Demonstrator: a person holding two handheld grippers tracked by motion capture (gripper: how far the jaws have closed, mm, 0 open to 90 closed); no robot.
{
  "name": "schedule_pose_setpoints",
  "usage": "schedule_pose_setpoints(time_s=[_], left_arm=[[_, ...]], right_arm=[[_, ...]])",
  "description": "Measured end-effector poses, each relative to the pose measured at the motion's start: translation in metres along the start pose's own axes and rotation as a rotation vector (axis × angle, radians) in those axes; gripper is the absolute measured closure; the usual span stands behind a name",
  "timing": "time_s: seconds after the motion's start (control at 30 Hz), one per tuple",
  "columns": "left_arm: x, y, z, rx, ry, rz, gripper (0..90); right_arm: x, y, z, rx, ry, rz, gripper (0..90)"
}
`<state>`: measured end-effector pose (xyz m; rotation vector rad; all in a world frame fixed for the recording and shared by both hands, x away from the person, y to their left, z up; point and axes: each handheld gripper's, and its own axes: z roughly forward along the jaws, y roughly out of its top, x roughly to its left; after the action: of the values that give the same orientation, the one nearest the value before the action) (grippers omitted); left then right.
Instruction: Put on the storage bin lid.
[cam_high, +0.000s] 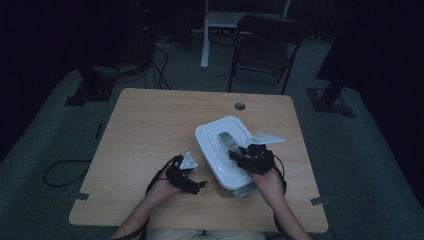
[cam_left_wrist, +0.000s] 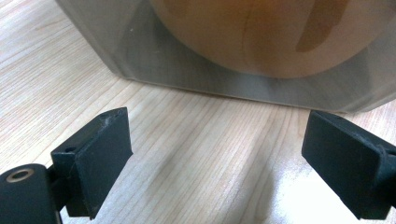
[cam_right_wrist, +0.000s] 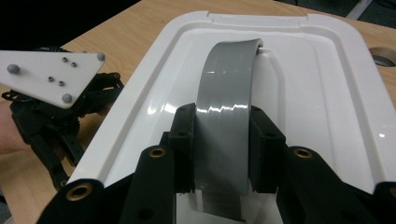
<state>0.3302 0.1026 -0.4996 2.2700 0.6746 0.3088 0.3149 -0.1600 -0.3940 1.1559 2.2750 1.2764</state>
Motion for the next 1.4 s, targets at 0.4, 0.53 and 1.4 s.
schedule_pose_setpoints(time_s=[0.4,0.53,1.4], left_arm=[[0.001,0.002,-0.004,-0.021,0.005,-0.007,9.0],[-0.001,0.002,-0.003,-0.024,-0.005,-0.002,9.0],[0.007,0.008,-0.002,-0.046,-0.003,-0.029,9.1]], right_arm=[[0.006,-0.004,0.006,0.005,-0.005,0.010,67.3],[0.003,-0.005,0.001,-0.037,0.018,0.036,53.4],[-0.108,-0.030,-0.022,-0.201,-0.289,0.086,13.9]])
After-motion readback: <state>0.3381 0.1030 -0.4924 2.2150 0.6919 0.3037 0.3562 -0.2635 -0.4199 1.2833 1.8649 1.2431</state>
